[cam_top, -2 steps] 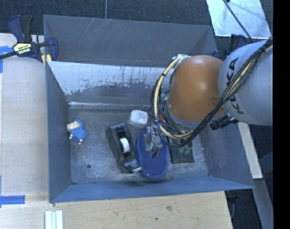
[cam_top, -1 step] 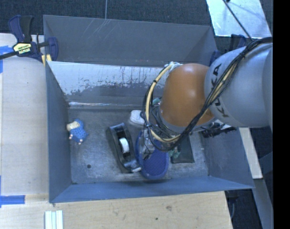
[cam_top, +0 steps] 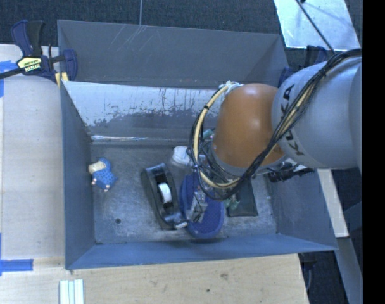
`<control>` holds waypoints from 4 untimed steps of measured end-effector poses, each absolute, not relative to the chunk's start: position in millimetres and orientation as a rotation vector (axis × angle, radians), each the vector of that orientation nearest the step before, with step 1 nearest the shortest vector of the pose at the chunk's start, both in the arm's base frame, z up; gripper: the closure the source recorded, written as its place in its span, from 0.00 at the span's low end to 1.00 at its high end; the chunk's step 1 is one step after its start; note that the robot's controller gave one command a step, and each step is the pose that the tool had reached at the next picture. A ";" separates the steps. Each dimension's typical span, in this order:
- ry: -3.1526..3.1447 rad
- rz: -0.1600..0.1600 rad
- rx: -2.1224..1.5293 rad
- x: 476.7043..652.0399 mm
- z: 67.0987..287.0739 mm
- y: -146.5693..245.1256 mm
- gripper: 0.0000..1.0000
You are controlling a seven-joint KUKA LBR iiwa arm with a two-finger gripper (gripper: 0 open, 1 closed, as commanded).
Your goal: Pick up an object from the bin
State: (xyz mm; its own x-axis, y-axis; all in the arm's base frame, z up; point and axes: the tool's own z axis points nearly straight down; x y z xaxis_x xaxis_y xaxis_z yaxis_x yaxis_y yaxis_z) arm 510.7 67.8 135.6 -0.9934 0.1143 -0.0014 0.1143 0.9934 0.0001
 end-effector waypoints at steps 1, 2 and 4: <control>3.138 -0.006 -0.171 540.3 87.4 112.4 0.00; 2.950 0.002 -0.975 553.6 84.3 111.3 0.00; 2.950 -0.032 -1.156 560.7 77.8 154.0 1.00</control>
Offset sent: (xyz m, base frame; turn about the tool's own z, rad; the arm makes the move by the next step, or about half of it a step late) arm 0.0359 0.0603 -0.0656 -0.2524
